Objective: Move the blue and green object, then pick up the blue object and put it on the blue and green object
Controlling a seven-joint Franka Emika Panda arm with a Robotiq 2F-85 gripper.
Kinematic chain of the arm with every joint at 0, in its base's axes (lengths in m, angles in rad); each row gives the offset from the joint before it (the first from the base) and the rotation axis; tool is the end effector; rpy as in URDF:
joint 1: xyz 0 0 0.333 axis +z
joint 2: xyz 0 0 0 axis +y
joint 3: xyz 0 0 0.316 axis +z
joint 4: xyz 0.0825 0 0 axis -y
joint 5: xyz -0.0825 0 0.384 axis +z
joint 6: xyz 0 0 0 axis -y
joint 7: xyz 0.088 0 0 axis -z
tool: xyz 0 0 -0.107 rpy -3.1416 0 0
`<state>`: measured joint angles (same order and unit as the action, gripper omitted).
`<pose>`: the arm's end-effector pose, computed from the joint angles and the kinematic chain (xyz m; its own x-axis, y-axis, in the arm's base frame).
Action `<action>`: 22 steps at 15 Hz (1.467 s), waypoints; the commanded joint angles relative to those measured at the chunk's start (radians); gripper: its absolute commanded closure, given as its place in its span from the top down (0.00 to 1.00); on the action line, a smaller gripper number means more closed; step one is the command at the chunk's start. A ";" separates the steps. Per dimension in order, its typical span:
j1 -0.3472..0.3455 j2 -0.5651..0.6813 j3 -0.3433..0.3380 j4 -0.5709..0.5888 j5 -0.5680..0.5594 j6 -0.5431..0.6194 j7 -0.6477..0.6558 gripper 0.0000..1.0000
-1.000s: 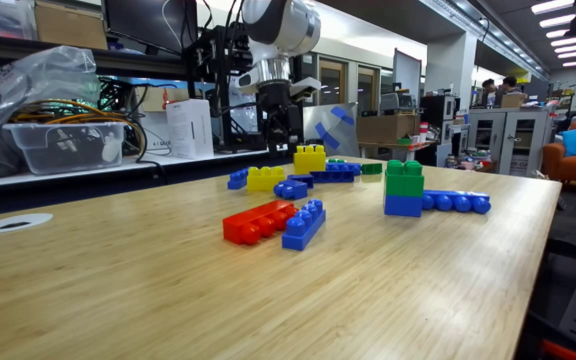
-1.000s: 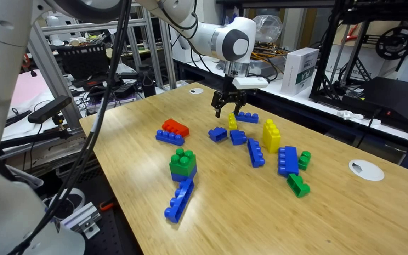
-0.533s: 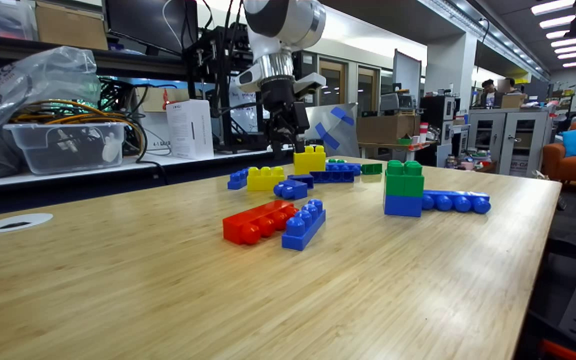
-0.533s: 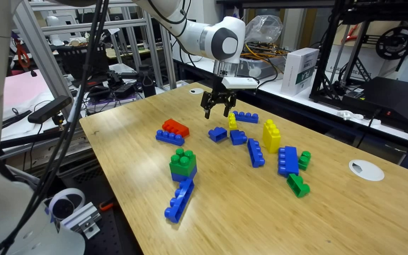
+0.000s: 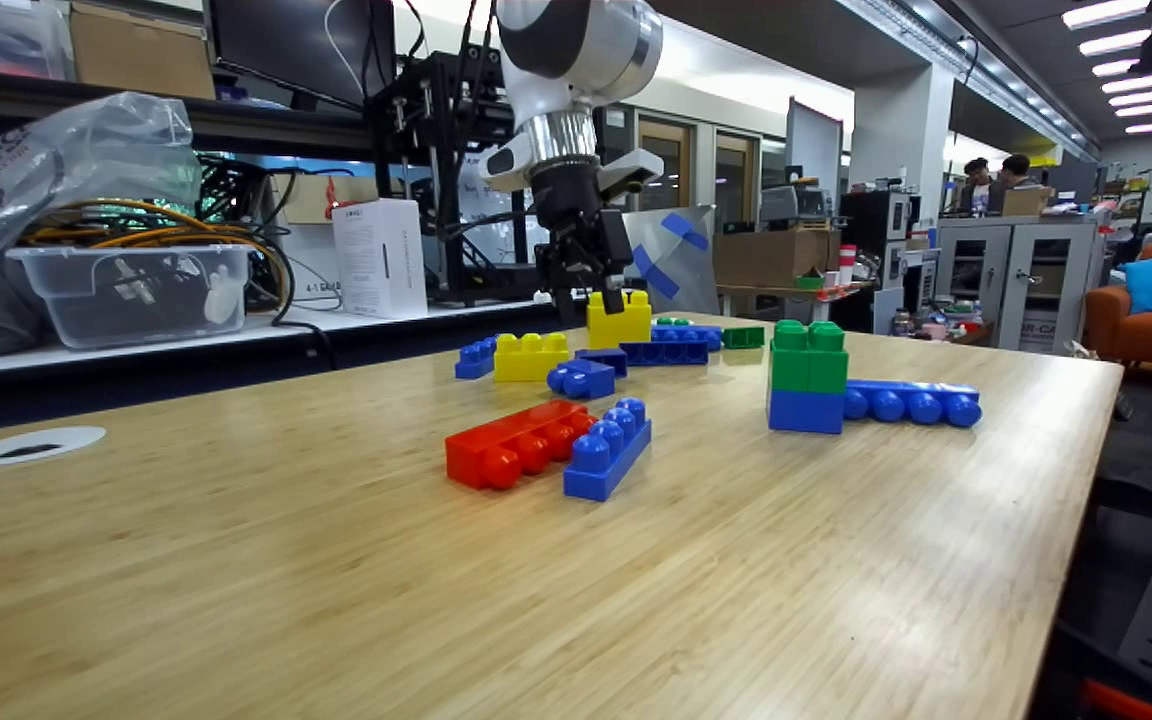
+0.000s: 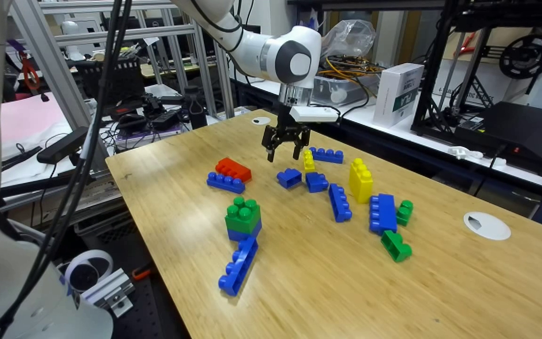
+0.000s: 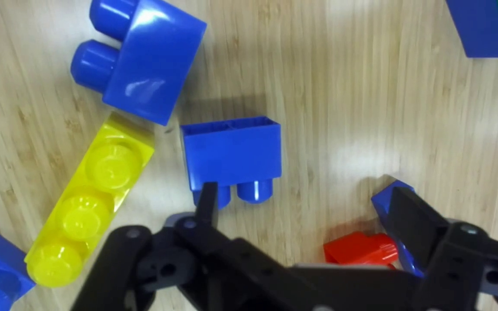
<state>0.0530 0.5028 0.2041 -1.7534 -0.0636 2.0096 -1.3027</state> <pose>0.6164 0.1482 0.2713 -0.0117 0.9998 -0.0151 0.9715 0.0078 -0.2369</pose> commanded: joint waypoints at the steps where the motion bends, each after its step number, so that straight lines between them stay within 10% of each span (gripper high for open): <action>1: 0.006 0.000 -0.007 0.002 0.003 -0.002 -0.002 1.00; 22: 0.006 0.039 -0.009 -0.015 -0.029 0.083 -0.075 1.00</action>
<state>0.0535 0.5429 0.2024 -1.7545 -0.0734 2.0566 -1.3530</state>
